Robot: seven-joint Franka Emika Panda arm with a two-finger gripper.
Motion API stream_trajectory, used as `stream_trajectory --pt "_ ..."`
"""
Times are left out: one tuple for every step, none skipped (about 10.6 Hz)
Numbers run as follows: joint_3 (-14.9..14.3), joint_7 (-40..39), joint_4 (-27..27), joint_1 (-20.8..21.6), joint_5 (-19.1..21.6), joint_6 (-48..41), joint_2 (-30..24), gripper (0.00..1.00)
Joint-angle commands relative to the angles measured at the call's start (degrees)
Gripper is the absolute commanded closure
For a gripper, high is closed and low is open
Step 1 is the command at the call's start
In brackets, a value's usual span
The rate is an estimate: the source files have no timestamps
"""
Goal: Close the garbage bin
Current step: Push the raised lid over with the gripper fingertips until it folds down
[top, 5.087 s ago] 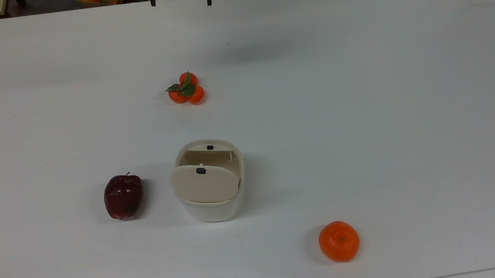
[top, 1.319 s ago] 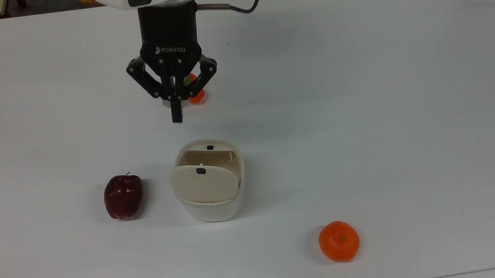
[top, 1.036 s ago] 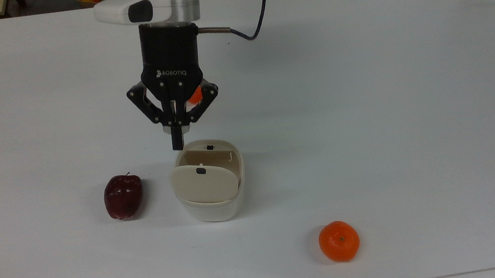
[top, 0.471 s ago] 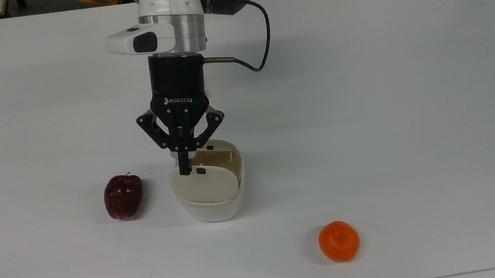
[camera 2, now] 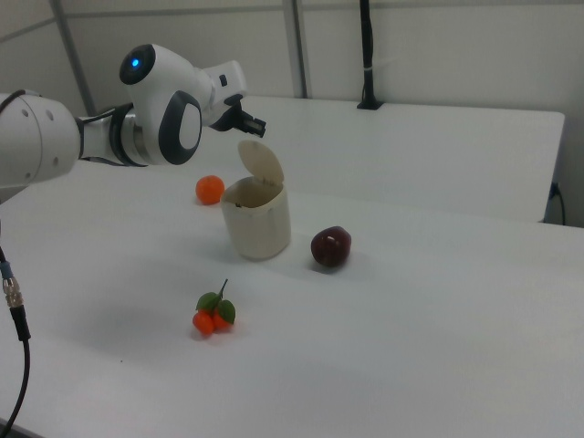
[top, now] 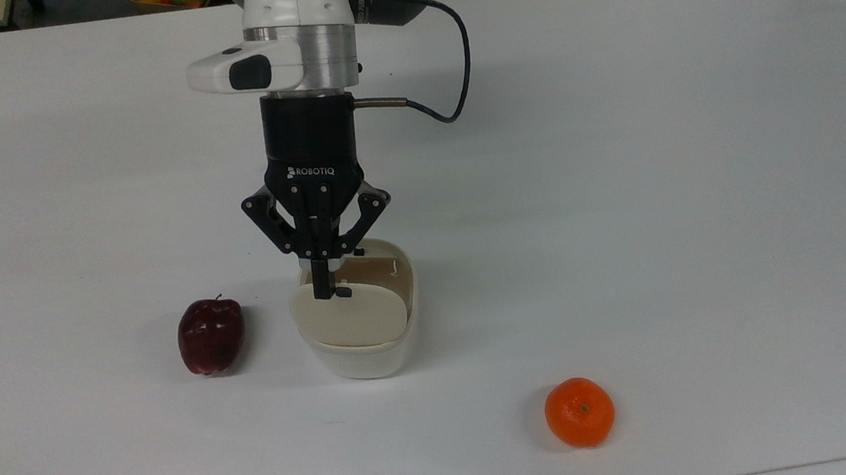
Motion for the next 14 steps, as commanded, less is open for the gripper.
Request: stream_trajectory --pt "-0.58 2.40 -0.17 0.79 -0.19 0.99 0.60 1.00" --pt "-0.58 2.40 -0.17 0.79 -0.19 0.99 0.61 1.00" --pt "-0.58 2.40 -0.26 0.79 -0.19 0.90 0.61 1.00" --pt "-0.58 2.32 -0.26 0.79 -0.19 0.38 0.52 1.00" --pt "-0.58 2.23 -0.61 0.88 -0.19 -0.06 0.08 1.00" --pt "-0.58 2.14 -0.61 0.96 -0.54 -2.76 -0.10 1.00" --pt "-0.40 1.96 -0.35 0.96 -0.89 -6.71 -0.36 1.00" --pt "-0.14 1.79 -0.35 0.96 -0.90 -9.88 -1.06 1.00" --pt "0.03 1.70 -0.26 1.05 -0.98 -13.48 -1.41 1.00" --pt "0.12 1.70 -0.26 1.31 -0.98 -17.08 -1.59 1.00" --pt "0.12 1.61 -0.26 2.10 -0.98 -20.08 -1.68 1.00" --pt "0.12 1.26 -0.26 2.28 -0.90 -22.11 -1.59 1.00" --pt "0.12 1.09 -0.43 2.72 -0.90 -23.17 -1.50 1.00" --pt "0.12 1.08 -0.61 2.90 -0.90 -23.79 -1.42 1.00"
